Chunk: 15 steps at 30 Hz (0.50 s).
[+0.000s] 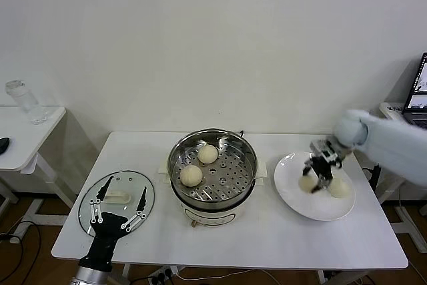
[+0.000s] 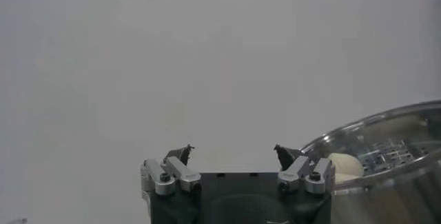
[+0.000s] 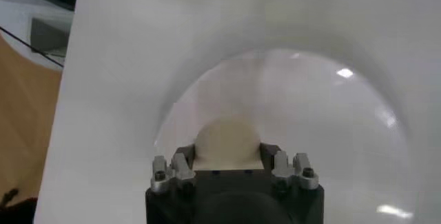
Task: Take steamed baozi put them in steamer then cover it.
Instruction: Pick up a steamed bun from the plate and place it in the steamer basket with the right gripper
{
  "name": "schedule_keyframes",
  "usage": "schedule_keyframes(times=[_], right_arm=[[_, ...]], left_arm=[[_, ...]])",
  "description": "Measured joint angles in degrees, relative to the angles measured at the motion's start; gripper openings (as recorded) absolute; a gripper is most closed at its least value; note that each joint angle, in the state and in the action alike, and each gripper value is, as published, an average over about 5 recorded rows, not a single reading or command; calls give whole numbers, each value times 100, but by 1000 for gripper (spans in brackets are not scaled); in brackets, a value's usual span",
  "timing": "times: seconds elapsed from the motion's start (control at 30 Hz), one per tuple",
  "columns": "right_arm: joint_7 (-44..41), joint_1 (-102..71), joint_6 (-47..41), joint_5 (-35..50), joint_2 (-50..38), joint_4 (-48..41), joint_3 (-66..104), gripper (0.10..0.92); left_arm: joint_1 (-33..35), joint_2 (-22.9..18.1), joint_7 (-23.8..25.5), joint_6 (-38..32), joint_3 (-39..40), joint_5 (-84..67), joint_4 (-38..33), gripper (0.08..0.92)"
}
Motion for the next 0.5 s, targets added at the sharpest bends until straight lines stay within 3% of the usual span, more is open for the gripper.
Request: schedule_keyframes(times=[0.5], right_arm=[[27, 1339, 1448, -242, 1420, 1126, -209, 648]], left_arm=[[-4, 20, -7, -19, 40, -1, -30, 823]])
